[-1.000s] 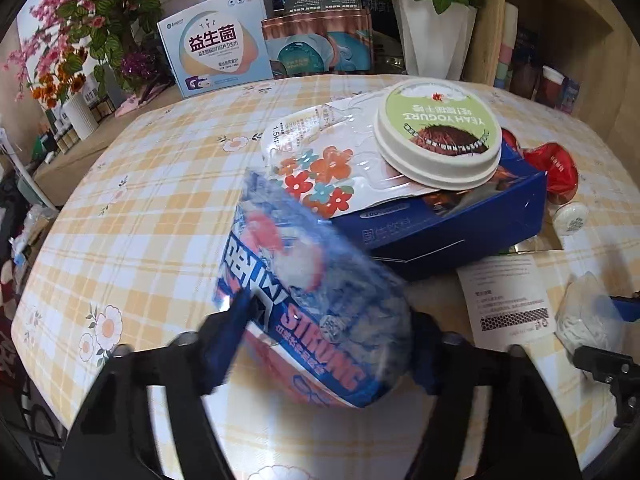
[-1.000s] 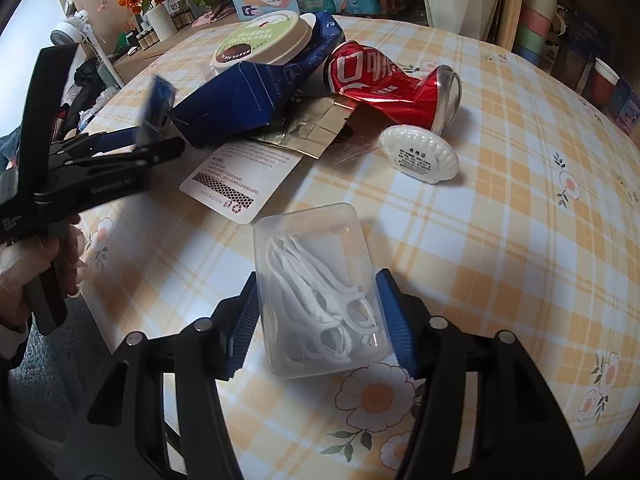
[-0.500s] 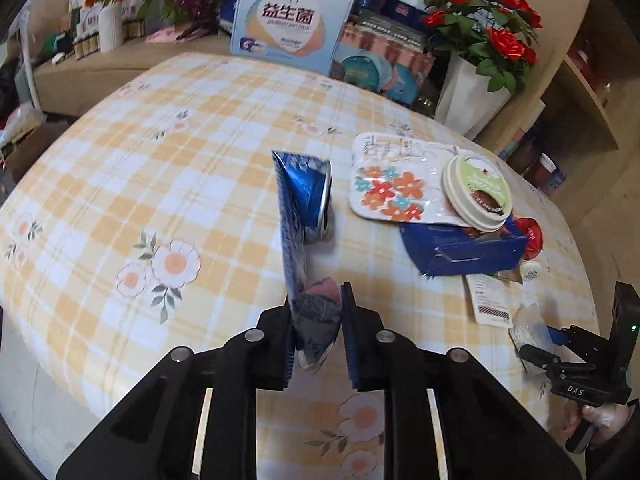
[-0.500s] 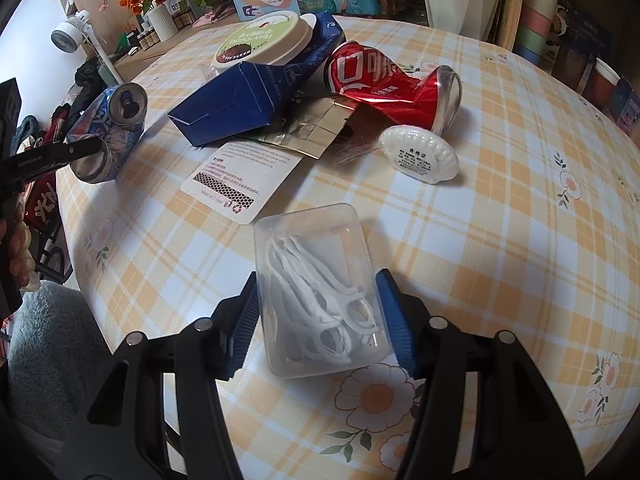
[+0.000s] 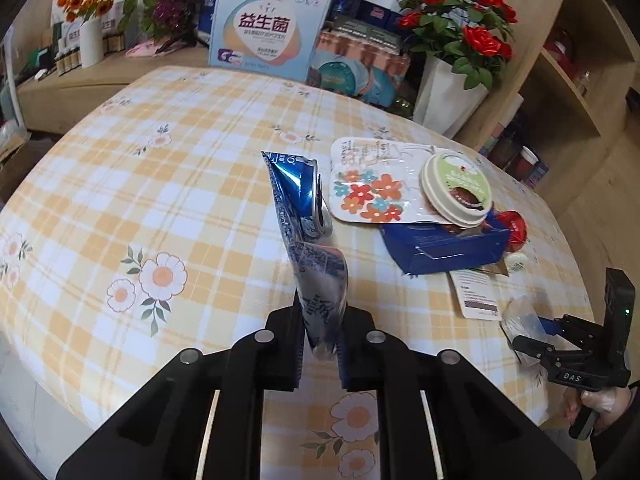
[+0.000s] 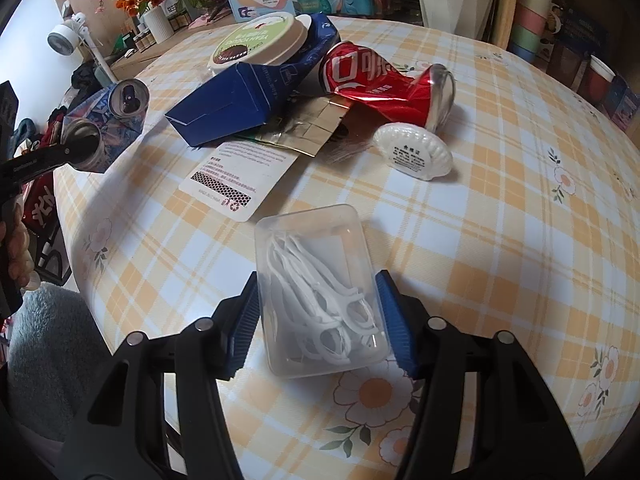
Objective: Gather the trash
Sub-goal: 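Grasp the blue snack wrapper with the left tool while the right tool holds the floss box, then carry the wrapper over the brown bin and open the left tool while the right tool carries the box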
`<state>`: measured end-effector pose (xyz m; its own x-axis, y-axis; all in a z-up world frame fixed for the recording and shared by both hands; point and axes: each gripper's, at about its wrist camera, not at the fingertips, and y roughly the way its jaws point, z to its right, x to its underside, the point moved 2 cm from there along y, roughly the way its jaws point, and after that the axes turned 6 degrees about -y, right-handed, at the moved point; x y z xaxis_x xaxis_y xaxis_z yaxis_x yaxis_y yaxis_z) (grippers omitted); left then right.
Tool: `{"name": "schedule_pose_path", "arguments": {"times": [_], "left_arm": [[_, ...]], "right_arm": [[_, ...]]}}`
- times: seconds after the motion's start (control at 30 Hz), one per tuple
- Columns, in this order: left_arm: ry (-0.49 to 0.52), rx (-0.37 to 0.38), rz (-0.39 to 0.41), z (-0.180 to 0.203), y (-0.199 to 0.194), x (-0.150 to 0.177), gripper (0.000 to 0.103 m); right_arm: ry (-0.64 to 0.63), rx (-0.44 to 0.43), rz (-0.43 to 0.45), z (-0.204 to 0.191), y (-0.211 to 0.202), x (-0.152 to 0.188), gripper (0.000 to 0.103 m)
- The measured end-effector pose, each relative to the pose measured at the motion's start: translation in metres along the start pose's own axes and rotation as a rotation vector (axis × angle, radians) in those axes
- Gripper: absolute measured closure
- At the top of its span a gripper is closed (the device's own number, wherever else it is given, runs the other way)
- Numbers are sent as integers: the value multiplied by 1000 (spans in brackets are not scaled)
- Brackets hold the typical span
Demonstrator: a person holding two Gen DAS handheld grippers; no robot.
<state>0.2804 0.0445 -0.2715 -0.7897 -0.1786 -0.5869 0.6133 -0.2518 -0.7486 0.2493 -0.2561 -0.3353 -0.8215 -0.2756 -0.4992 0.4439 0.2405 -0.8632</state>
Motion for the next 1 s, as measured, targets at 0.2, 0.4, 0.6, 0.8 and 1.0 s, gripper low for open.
{"name": "schedule_pose_path", "arguments": {"times": [0.2,0.4,0.6,0.8,1.0], "left_arm": [[21,54,16,13,-19,0,90],[69,127,24,39,-48,6,90],[163,220,-5,70,-84,28,90],[214,287,-28,85,-120,58,90],[230,335,-56,91,-157,99,90]], "right_arm": [[32,7,47,1,-19,5,45],[58,16,109,-5,-52,10,45],[77,24,171,-17,-89,21,45],[109,28,229,-32,-129,42,45],[115,44,301,-56,-173,61,45]]}}
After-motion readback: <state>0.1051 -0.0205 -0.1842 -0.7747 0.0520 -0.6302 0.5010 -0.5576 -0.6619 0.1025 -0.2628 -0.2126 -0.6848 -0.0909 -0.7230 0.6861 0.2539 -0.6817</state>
